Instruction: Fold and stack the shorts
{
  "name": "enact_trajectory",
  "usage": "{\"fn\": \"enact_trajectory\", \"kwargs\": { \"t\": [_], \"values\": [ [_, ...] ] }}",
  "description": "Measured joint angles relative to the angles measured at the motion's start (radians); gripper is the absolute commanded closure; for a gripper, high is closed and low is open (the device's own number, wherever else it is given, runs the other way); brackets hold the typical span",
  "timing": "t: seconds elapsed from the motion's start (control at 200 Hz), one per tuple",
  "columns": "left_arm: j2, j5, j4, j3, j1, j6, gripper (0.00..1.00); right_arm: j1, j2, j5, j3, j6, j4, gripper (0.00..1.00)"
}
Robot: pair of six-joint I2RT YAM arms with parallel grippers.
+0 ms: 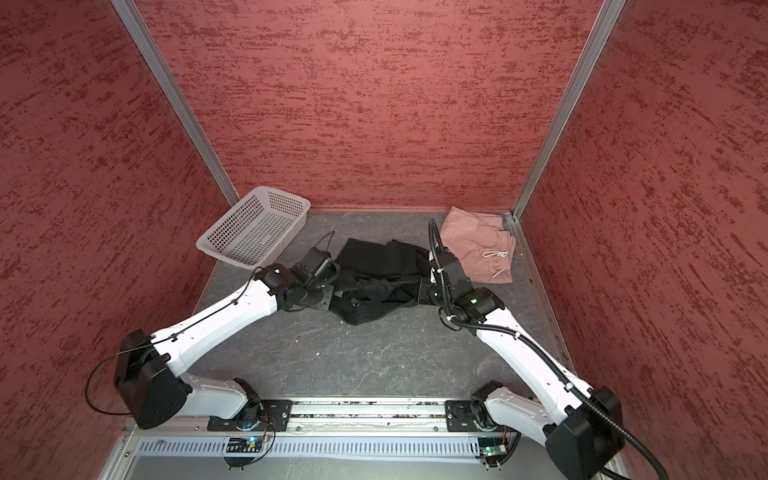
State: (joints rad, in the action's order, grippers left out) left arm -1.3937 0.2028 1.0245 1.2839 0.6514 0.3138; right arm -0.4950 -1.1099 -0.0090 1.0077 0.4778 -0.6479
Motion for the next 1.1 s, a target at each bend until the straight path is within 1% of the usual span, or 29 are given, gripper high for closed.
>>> {"fn": "enact_trajectory", "kwargs": {
  "t": [0.02, 0.075, 0.16, 0.256, 0.331, 0.446, 0.516, 0.611, 0.681, 0.746, 0.812, 0.837, 0.892, 1.047, 1.102],
  "values": [
    [-0.003, 0.000, 0.031, 0.056, -0.008, -0.014, 0.97, 0.004, -0.008, 0.003, 0.042, -0.015, -0.021, 1.00],
    [-0.012, -0.005, 0.103, 0.203, -0.034, -0.050, 0.95, 0.013, -0.030, 0.013, 0.147, -0.048, -0.070, 1.00],
    [-0.035, -0.007, 0.193, 0.430, -0.080, -0.109, 0.94, 0.023, -0.064, 0.018, 0.323, -0.105, -0.125, 1.00],
    [-0.072, -0.002, 0.283, 0.649, -0.119, -0.158, 0.94, 0.027, -0.102, 0.018, 0.496, -0.158, -0.167, 1.00],
    [-0.111, -0.002, 0.355, 0.779, -0.126, -0.189, 0.94, 0.027, -0.128, 0.014, 0.602, -0.192, -0.196, 1.00],
    [-0.187, 0.014, 0.479, 0.922, -0.102, -0.203, 0.96, 0.028, -0.148, 0.005, 0.690, -0.223, -0.253, 1.00],
    [-0.213, 0.037, 0.514, 0.944, -0.076, -0.200, 0.96, 0.030, -0.152, -0.005, 0.721, -0.233, -0.307, 1.00],
    [-0.219, 0.036, 0.560, 0.950, -0.054, -0.171, 0.97, 0.035, -0.153, -0.026, 0.754, -0.240, -0.390, 1.00],
    [-0.199, 0.028, 0.574, 0.945, -0.050, -0.146, 0.96, 0.035, -0.149, -0.061, 0.760, -0.243, -0.431, 1.00],
    [-0.156, 0.009, 0.578, 0.906, -0.053, -0.136, 0.96, 0.036, -0.149, -0.101, 0.754, -0.245, -0.460, 1.00],
    [-0.117, -0.040, 0.586, 0.851, -0.080, -0.139, 0.98, 0.036, -0.159, -0.132, 0.738, -0.252, -0.470, 1.00],
    [-0.116, -0.060, 0.592, 0.838, -0.094, -0.146, 1.00, 0.036, -0.172, -0.140, 0.735, -0.258, -0.472, 1.00],
    [-0.126, -0.089, 0.597, 0.822, -0.126, -0.155, 1.00, 0.036, -0.213, -0.144, 0.734, -0.271, -0.470, 1.00],
    [-0.248, -0.092, 0.568, 0.780, -0.193, -0.210, 0.99, 0.040, -0.395, -0.104, 0.740, -0.309, -0.446, 1.00],
    [-0.307, -0.110, 0.552, 0.799, -0.232, -0.250, 1.00, 0.047, -0.470, -0.084, 0.773, -0.331, -0.445, 1.00]
  ]
}}
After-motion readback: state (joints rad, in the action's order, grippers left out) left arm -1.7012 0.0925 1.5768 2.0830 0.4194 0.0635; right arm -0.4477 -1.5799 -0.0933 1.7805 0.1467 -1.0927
